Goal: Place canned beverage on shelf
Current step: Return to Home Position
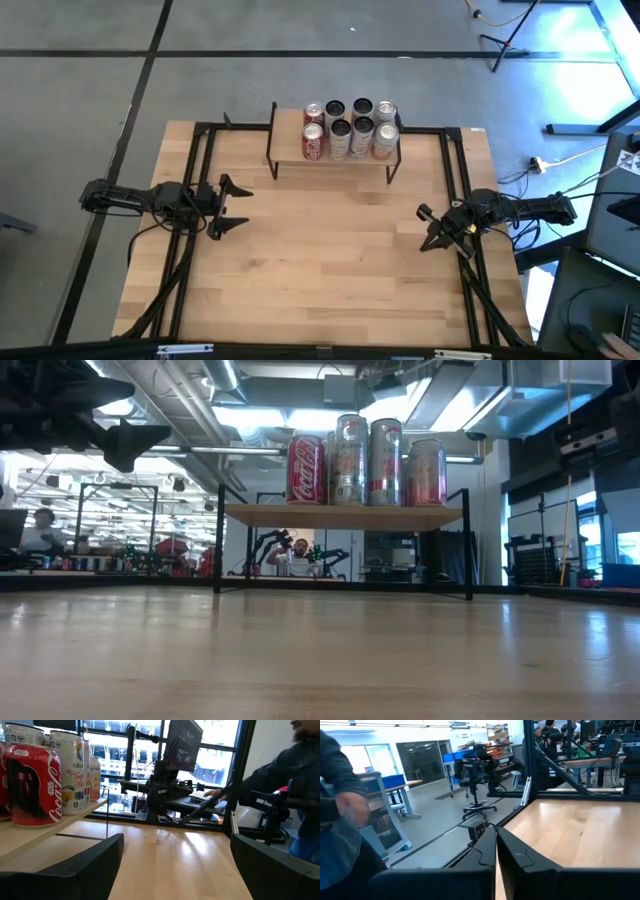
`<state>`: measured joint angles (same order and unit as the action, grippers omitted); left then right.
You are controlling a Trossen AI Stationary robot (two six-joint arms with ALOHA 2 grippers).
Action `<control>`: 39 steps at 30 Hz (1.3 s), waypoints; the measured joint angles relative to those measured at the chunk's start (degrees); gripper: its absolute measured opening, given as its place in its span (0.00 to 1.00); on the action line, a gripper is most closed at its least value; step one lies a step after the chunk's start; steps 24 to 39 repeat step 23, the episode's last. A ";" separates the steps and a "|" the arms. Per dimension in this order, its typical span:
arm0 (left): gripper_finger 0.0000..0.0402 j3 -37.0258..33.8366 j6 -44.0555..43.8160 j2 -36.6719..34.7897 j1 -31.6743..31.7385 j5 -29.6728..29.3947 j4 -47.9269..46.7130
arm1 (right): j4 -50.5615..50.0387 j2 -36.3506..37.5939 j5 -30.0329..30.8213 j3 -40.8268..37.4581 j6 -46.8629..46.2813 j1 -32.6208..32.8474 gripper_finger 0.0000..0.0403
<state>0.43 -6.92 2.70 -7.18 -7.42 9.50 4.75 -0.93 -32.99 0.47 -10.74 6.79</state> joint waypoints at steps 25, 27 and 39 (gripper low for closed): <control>0.89 0.00 0.02 0.00 0.00 0.00 0.00 | -0.34 0.00 0.50 0.02 0.09 -0.07 0.02; 0.89 0.00 0.02 0.00 0.00 0.00 0.00 | -0.34 0.00 0.50 0.02 0.09 -0.07 0.02; 0.89 0.00 0.02 0.00 0.00 0.00 0.00 | -0.34 0.00 0.50 0.02 0.09 -0.07 0.02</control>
